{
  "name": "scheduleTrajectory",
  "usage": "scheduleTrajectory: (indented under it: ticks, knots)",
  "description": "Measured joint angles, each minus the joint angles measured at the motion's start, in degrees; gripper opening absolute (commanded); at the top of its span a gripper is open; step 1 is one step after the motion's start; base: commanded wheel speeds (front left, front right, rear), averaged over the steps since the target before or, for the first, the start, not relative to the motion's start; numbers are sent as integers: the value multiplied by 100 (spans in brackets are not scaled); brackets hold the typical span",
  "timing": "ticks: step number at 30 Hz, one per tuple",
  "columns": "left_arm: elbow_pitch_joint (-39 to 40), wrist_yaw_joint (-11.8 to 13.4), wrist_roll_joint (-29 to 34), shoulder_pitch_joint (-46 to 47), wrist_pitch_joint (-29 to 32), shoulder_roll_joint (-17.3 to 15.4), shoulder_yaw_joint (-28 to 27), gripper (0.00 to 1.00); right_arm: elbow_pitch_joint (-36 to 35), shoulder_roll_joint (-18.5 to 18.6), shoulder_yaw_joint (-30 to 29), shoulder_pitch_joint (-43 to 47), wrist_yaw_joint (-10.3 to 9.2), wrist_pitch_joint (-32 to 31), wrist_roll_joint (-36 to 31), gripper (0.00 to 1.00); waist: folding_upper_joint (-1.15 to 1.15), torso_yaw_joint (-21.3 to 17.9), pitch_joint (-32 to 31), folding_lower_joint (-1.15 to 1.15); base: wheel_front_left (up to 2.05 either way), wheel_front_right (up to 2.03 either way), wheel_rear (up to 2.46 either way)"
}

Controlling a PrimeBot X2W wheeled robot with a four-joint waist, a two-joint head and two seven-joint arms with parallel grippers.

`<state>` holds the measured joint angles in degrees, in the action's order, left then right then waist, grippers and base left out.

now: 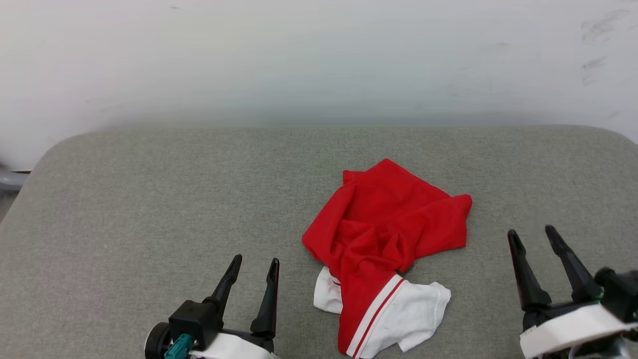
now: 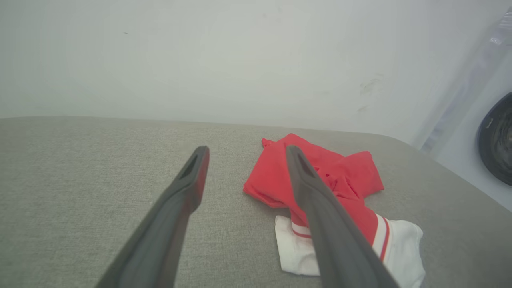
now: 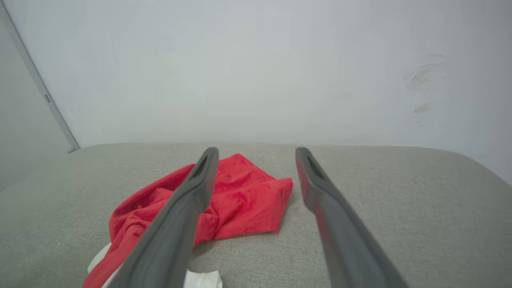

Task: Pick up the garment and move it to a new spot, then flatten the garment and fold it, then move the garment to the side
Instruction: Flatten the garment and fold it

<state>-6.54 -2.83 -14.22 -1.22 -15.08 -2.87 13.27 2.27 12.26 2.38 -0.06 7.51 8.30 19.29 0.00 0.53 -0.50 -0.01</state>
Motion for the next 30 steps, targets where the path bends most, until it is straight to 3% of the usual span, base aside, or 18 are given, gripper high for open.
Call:
scheduleTrajectory:
  ticks: [6, 17, 22, 30]
  knots:
    - [-8, -20, 70, -94, 0, 0, -38, 100, -204, -359, -232, 452, 0, 358, -293, 100, 0, -113, 14, 0, 0, 0, 0]
    - [-441, -45, 242, 25, 41, -3, -88, 100, -88, -439, -299, 482, 0, 485, -366, 100, 0, -190, 143, 0, 0, 0, 0]
    - [-616, -279, 59, 573, 1551, -82, 294, 100, -158, -447, -369, 468, 0, 427, -385, 100, 0, -192, 292, 1, 0, 0, 0]
    - [163, -339, 13, 1260, 4435, -403, 789, 100, -267, -471, -282, 370, 0, 350, -422, 100, 0, -283, 513, 1, 0, 0, 0]
